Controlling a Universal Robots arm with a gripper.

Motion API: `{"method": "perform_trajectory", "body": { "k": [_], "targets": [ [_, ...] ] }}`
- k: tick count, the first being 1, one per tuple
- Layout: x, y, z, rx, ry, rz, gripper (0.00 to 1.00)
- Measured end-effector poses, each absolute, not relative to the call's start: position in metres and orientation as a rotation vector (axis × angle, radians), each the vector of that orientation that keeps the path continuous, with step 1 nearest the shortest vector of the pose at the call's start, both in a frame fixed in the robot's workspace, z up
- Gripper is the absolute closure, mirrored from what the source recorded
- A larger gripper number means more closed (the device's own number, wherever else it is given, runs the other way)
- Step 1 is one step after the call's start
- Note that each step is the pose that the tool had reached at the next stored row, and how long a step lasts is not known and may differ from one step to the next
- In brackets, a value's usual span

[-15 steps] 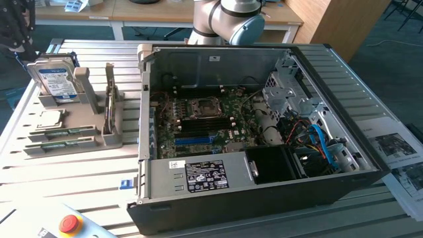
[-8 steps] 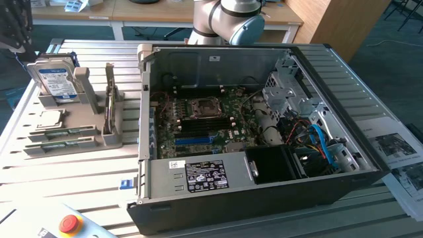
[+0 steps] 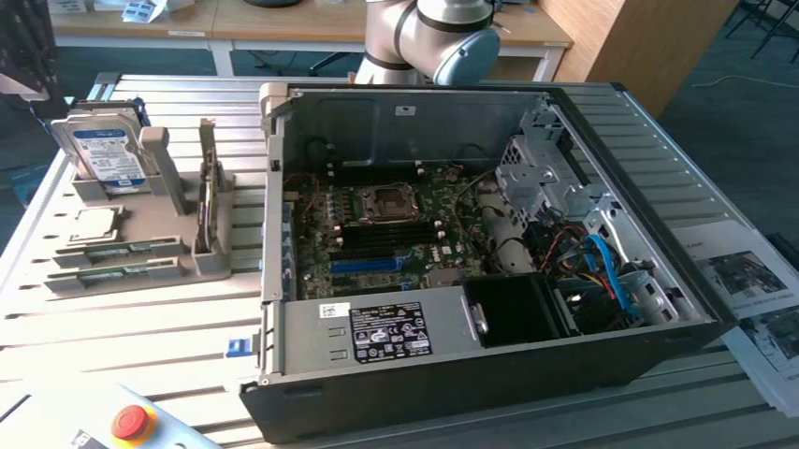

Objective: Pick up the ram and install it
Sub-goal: 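Pick up the ram and move it above insertion slot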

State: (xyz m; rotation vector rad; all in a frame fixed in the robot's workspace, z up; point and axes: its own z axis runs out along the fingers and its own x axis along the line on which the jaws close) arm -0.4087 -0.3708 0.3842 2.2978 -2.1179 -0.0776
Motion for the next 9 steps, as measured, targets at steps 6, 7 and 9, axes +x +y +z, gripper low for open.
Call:
{"method": "perform_trajectory", "body": {
  "k": [6, 7, 9],
  "targets": [
    [-0.4087, -0.3708, 0.3841, 2.326, -2.085, -0.077, 0.9],
    [-0.4087, -0.3708, 0.3841, 2.326, -2.085, -0.077, 0.9],
    [-0.4088, -0.3708, 0.3841, 2.326, -2.086, -0.077, 0.9]
  ]
}}
